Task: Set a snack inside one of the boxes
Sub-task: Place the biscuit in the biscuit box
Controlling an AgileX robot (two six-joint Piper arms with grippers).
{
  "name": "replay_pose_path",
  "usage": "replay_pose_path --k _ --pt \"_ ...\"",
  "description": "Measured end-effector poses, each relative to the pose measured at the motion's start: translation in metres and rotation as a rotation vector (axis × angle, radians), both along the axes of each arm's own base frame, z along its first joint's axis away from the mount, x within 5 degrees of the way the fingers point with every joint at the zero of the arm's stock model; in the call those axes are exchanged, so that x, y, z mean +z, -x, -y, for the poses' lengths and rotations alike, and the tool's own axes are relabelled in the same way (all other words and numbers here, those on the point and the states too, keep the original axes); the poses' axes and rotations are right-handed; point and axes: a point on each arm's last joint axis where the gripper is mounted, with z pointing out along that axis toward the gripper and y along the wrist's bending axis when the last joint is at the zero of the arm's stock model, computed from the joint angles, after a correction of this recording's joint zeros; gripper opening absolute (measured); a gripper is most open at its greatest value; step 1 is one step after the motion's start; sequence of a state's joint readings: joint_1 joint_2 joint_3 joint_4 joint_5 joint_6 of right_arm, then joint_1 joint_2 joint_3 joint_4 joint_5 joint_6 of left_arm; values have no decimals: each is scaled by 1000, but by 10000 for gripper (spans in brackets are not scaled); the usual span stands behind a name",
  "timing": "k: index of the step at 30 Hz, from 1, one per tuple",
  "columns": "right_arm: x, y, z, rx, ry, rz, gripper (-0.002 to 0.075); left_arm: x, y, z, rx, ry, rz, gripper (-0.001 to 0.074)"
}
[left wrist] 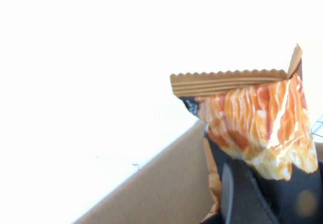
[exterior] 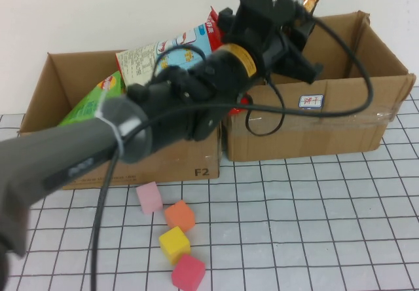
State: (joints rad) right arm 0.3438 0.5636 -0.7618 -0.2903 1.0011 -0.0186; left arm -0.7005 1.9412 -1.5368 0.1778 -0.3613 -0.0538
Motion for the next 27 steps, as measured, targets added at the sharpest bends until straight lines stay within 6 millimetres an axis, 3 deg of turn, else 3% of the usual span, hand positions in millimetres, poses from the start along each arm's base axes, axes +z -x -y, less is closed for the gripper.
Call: replay_pose_path --k 4,5,9,11,13,16,18,21,22,24,27 --pt "0 0 0 -1 -2 0 -1 -23 -13 1 9 -23 -12 255" --pt "0 0 0 -1 -2 0 -1 -28 -16 1 19 -41 -35 293" --pt "0 0 0 -1 -2 0 -1 -39 -27 -2 70 -73 -157 583" --pt "0 0 0 -1 -3 2 -1 -38 -30 -3 87 -92 -203 645" --pt "1 -1 0 1 -5 9 -1 -34 -31 -3 96 -112 -231 645" --pt "1 -1 -1 4 -4 14 -1 -27 -31 -3 106 -145 -270 552" --pt "1 -1 -1 8 0 15 -1 -17 -27 -4 111 -169 -298 419" --pt "1 -1 -1 33 26 17 -1 2 -18 -8 120 -219 -351 159" --pt "1 -1 -1 47 40 16 -1 8 -13 -9 121 -241 -374 113" --pt "1 -1 -1 71 56 15 -1 24 -2 -15 126 -278 -397 48" --pt "1 -1 -2 98 77 14 -1 47 13 -27 145 -346 -398 14"
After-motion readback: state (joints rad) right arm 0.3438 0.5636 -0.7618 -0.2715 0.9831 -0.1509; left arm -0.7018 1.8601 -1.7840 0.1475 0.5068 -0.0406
